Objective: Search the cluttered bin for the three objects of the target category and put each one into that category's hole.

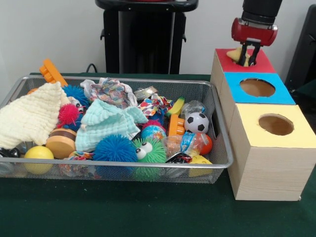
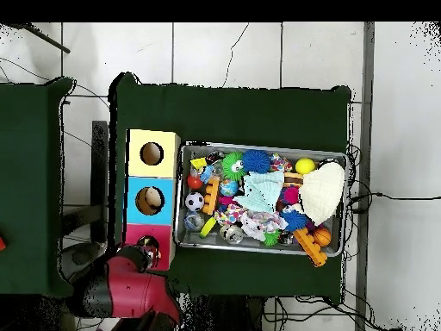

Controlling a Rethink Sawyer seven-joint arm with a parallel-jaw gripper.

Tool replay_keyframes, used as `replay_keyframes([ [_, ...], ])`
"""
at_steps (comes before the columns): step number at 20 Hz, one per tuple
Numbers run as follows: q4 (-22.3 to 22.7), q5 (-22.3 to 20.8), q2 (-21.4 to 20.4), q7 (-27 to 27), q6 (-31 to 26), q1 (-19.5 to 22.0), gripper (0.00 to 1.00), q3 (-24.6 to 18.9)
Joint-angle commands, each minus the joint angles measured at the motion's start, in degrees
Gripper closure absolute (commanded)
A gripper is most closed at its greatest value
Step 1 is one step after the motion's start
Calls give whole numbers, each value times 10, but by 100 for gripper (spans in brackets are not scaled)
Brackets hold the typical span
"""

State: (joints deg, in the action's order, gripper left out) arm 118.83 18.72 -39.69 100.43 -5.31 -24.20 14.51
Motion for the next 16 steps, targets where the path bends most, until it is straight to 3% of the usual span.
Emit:
replay_keyframes([
  [1, -6, 13, -27, 114, -41, 20, 100, -41],
  [9, -2, 13, -11, 118, -13, 24, 100, -52],
  [16, -1, 11, -19, 114, -20, 28, 100, -53],
])
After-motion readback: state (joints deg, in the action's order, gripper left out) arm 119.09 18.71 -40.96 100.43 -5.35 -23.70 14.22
